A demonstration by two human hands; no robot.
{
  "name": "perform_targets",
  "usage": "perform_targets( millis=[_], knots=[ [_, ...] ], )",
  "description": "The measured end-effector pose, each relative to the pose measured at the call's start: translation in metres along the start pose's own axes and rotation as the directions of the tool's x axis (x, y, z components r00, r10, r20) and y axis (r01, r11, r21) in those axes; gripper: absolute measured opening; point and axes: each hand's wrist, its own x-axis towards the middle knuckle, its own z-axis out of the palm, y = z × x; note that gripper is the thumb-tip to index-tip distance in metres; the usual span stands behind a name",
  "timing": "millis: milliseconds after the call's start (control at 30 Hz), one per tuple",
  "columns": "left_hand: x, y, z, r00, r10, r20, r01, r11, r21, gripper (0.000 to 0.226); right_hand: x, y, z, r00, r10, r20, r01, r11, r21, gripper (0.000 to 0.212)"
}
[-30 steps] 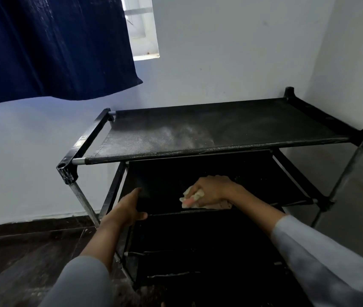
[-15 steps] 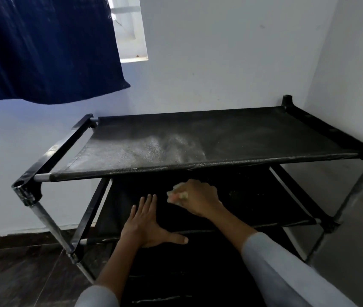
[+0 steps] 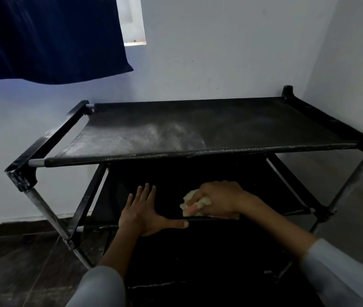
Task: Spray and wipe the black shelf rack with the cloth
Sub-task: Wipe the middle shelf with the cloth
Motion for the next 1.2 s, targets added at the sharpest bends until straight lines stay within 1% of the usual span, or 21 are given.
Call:
perform_targets(
  millis=[100,167,267,300,367,433,500,567,633,700,767,833,867,933,967,1033,1067,1100,1133,1167,1200],
  knots=[
    [0.001,-0.001,-0.001,1.000,0.001,0.002,-0.001,1.000,0.010,0.156,0.004,0.001,0.008,0.992,0.033,-0.122,-0.021,0.994,0.103,0.037],
    [0.002,-0.001,-0.001,1.000,0.010,0.007,-0.010,1.000,0.016,0.157,0.024,0.011,0.018,0.968,0.093,-0.235,-0.052,0.983,0.176,0.038],
    [0.005,-0.004,0.001,1.000,0.026,-0.003,-0.026,0.999,0.019,0.155,0.062,0.033,0.019,0.891,0.248,-0.381,-0.180,0.962,0.204,0.042],
    [0.005,-0.005,0.002,0.999,0.033,-0.004,-0.033,0.999,0.023,0.154,0.072,0.039,0.014,0.862,0.299,-0.410,-0.233,0.951,0.205,0.040],
    [0.006,-0.007,0.002,0.999,0.045,-0.012,-0.045,0.998,0.035,0.150,0.087,0.047,0.004,0.825,0.378,-0.420,-0.315,0.925,0.213,0.034],
    [0.005,-0.008,0.002,0.999,0.050,-0.014,-0.050,0.998,0.037,0.151,0.092,0.051,0.001,0.831,0.385,-0.402,-0.321,0.921,0.220,0.034],
    [0.003,-0.006,0.002,0.999,0.047,-0.019,-0.046,0.998,0.035,0.154,0.085,0.050,0.003,0.880,0.315,-0.357,-0.256,0.945,0.203,0.038],
    [0.001,-0.005,0.002,0.998,0.040,-0.041,-0.039,0.999,0.030,0.155,0.064,0.047,0.002,0.952,0.218,-0.213,-0.191,0.971,0.141,0.038],
    [0.000,-0.004,0.001,0.998,0.040,-0.040,-0.039,0.999,0.025,0.156,0.033,0.042,-0.003,0.994,0.103,-0.025,-0.102,0.994,0.035,0.038],
    [0.001,-0.004,0.001,0.998,0.048,-0.036,-0.047,0.999,0.024,0.157,0.009,0.037,-0.006,0.996,0.039,0.076,-0.037,0.999,-0.022,0.042],
    [0.001,-0.004,0.001,0.998,0.052,-0.034,-0.051,0.998,0.024,0.159,0.002,0.038,-0.003,0.996,0.041,0.074,-0.042,0.999,0.004,0.040],
    [0.001,-0.004,0.000,0.998,0.054,-0.041,-0.052,0.998,0.031,0.160,0.007,0.043,0.003,0.997,0.067,0.030,-0.069,0.993,0.092,0.039],
    [0.001,-0.004,-0.001,0.997,0.054,-0.047,-0.052,0.998,0.034,0.160,0.014,0.047,0.005,0.995,0.100,-0.021,-0.096,0.984,0.151,0.038],
    [0.001,-0.004,0.000,0.997,0.053,-0.058,-0.051,0.998,0.035,0.159,0.032,0.057,0.009,0.957,0.221,-0.186,-0.176,0.957,0.231,0.036],
    [0.002,-0.004,0.000,0.996,0.057,-0.066,-0.054,0.998,0.037,0.159,0.043,0.061,0.010,0.913,0.296,-0.282,-0.219,0.936,0.274,0.037],
    [0.002,-0.005,0.002,0.994,0.067,-0.088,-0.065,0.997,0.033,0.156,0.066,0.062,0.015,0.786,0.448,-0.426,-0.296,0.878,0.376,0.045],
    [0.002,-0.005,0.003,0.992,0.070,-0.100,-0.068,0.997,0.031,0.155,0.076,0.058,0.017,0.735,0.499,-0.458,-0.339,0.856,0.390,0.044],
    [0.002,-0.005,0.003,0.991,0.072,-0.112,-0.069,0.997,0.030,0.154,0.085,0.052,0.017,0.711,0.525,-0.468,-0.386,0.848,0.364,0.039],
    [0.002,-0.005,0.003,0.990,0.074,-0.123,-0.071,0.997,0.031,0.152,0.092,0.045,0.018,0.712,0.527,-0.463,-0.416,0.849,0.327,0.035],
    [0.001,-0.004,0.004,0.988,0.077,-0.135,-0.073,0.997,0.031,0.151,0.096,0.038,0.018,0.742,0.492,-0.456,-0.402,0.870,0.285,0.034],
    [0.001,-0.004,0.005,0.986,0.080,-0.147,-0.076,0.997,0.032,0.150,0.098,0.031,0.021,0.801,0.407,-0.439,-0.331,0.912,0.242,0.035]
  ],
)
